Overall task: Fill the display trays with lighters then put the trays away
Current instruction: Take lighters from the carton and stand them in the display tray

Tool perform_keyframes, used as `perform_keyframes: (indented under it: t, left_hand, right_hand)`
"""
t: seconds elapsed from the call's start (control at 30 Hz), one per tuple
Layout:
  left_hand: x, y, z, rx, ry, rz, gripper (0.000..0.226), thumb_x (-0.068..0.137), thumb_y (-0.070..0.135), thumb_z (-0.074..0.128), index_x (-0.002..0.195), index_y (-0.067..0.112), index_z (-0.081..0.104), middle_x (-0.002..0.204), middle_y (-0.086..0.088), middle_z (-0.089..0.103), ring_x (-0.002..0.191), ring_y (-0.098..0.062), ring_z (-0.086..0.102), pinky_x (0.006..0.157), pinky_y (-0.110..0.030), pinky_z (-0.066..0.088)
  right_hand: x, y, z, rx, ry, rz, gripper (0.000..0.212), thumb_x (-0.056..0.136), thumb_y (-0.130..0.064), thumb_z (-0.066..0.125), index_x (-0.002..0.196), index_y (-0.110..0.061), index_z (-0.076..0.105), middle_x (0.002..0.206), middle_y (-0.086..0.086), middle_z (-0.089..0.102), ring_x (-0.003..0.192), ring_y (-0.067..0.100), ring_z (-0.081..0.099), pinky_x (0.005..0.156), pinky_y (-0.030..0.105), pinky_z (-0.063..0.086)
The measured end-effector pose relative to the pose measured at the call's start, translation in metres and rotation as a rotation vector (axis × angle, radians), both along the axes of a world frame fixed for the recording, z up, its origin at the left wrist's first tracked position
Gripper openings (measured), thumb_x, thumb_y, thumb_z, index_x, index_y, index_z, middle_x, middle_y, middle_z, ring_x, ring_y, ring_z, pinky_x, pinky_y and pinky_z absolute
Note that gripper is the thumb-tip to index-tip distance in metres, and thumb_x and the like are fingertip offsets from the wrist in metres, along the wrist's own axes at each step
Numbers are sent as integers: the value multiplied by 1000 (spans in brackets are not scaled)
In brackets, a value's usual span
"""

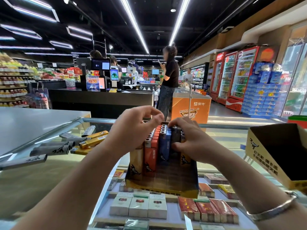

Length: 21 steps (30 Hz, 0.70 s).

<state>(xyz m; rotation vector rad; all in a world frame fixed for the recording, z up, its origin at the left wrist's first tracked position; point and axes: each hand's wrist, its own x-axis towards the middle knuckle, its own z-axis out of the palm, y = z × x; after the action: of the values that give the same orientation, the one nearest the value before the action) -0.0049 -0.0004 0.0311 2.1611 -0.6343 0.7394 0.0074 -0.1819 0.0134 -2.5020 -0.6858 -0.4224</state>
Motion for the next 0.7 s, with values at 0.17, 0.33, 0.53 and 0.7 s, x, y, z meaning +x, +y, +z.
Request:
perform_keyframes:
  t: [0.17, 0.33, 0.53, 0.7]
  left_hand:
    - [0, 23, 3, -94, -175, 170, 14, 90, 19, 53, 91, 29, 64, 83, 19, 63, 80, 7, 60, 69, -12, 46]
    - [4, 71, -14, 142, -61, 327, 29, 90, -3, 45, 107, 11, 64, 96, 1, 63, 60, -7, 57, 51, -12, 46]
    - [6, 116, -49, 366, 257, 552, 30, 93, 15, 46, 121, 16, 56, 92, -3, 61, 71, -12, 57, 62, -27, 50]
    - [15, 115, -60, 445, 263, 634, 30, 94, 28, 46, 121, 17, 53, 88, 0, 60, 73, -11, 57, 69, -30, 54]
  right_hand:
    - [2, 2, -4, 32, -56, -1, 41, 81, -13, 61, 117, -27, 45, 127, -4, 40, 110, 8, 26, 97, 39, 34]
    - [3, 3, -6, 65, -85, 9, 40, 81, -10, 60, 116, -23, 47, 125, -2, 42, 107, 8, 27, 87, 30, 31]
    - [0, 5, -4, 60, -75, -31, 40, 81, -10, 60, 117, -22, 49, 127, 1, 44, 117, 17, 32, 98, 46, 35]
    - [0, 5, -4, 80, -98, -20, 39, 80, -7, 59, 116, -20, 51, 122, 2, 46, 113, 18, 34, 89, 33, 33]
